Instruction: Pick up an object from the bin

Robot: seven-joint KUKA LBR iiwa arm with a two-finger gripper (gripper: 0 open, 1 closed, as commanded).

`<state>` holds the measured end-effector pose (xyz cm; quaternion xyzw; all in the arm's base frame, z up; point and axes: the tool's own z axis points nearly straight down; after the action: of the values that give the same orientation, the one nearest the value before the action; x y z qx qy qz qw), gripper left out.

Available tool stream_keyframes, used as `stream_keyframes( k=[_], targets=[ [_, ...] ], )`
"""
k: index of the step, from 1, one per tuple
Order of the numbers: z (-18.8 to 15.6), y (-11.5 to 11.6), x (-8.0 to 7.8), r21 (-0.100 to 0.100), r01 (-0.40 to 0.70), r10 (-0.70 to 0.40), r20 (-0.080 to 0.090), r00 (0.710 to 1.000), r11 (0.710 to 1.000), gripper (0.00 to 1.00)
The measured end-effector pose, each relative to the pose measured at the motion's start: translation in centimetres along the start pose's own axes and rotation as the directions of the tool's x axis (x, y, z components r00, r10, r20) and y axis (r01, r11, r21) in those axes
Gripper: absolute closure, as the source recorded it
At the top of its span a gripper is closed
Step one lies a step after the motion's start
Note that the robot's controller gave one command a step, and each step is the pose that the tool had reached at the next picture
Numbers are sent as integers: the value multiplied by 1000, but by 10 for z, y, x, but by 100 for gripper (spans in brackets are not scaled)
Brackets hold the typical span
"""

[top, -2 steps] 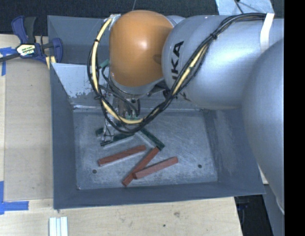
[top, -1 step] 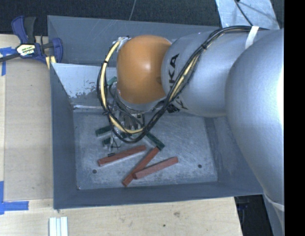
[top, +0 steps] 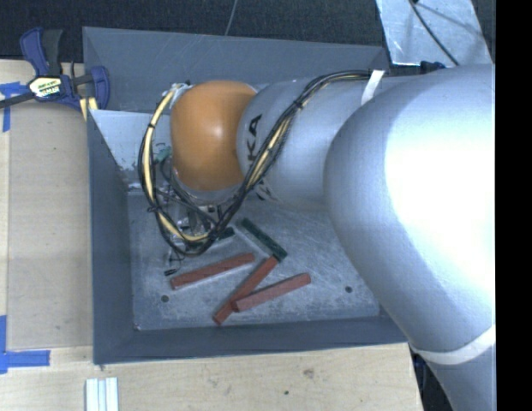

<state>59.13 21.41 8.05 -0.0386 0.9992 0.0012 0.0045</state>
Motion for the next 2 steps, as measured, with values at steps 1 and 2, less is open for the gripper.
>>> stream_keyframes(
  k=[1,2],
  targets=[
    [3,-60,38,3,-97,97,-5,995,995,100],
    [3,-59,38,2,-97,97,-5,995,995,100]
  ],
)
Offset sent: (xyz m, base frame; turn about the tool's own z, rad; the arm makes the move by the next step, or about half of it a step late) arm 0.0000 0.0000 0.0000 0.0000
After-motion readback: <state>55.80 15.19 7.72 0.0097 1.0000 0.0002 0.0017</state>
